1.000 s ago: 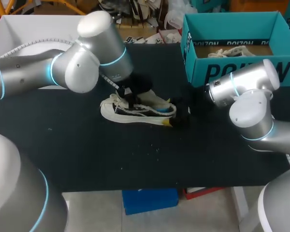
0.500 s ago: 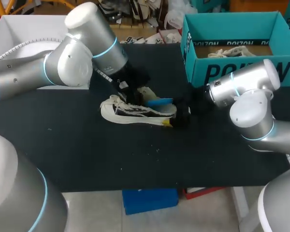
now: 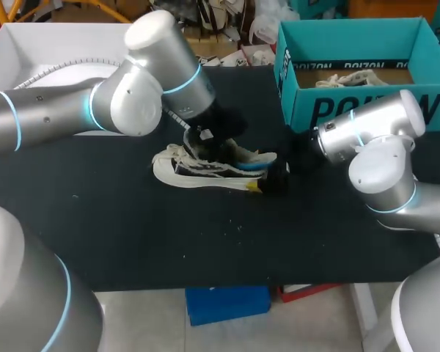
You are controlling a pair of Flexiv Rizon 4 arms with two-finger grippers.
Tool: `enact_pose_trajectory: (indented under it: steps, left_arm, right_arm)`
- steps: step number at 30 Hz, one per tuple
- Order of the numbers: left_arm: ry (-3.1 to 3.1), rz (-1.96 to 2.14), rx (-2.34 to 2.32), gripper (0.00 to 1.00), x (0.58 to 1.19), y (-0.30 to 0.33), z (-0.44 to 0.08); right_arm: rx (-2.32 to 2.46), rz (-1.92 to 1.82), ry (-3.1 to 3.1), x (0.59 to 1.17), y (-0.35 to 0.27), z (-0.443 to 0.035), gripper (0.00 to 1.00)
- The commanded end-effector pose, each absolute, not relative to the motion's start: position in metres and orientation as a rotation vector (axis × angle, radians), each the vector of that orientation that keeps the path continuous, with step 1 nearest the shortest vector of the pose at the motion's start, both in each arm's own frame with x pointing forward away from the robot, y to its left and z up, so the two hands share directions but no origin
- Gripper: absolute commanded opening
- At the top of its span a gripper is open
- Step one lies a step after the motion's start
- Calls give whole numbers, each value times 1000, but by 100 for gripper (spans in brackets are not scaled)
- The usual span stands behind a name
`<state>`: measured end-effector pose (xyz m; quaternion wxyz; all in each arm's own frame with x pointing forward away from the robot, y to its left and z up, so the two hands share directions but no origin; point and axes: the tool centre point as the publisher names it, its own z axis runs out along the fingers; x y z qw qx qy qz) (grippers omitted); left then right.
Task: Take the shoe out of the shoebox, open the shoe tongue, remove and reinsert the insole, then place the shoe into the shoebox
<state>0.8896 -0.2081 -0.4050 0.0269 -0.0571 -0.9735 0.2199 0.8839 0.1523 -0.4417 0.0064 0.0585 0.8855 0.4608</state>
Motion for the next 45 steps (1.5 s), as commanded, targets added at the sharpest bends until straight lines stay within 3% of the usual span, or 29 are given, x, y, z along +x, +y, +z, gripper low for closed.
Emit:
enact_pose_trajectory:
  steps: [1,6,13,26,28,30,31,45]
  left_arm:
    - [-3011,759,-196,33,885,-205,-403]
    - [-3084,732,-256,31,872,-217,-399]
    - [-3209,660,-287,39,865,-236,-405]
    - [-3436,583,-246,34,864,-258,-408]
    - [-3451,605,-210,31,866,-258,-406]
    - [-3452,627,-180,4,867,-256,-403]
    - [-3451,629,-172,0,867,-255,-402]
    - [-3339,818,-206,0,826,-220,-349]
  right_arm:
    - [184,1440,2773,883,153,-445,0]
    - [184,1440,2773,883,153,-445,0]
    - [184,1440,2773,883,153,-445,0]
    - [184,1440,2773,883,153,-445,0]
    - [184,1440,2773,883,153,-445,0]
    - [184,1440,2773,883,153,-445,0]
    - [184,1440,2773,883,153,-445,0]
    - [184,1440,2773,883,153,-445,0]
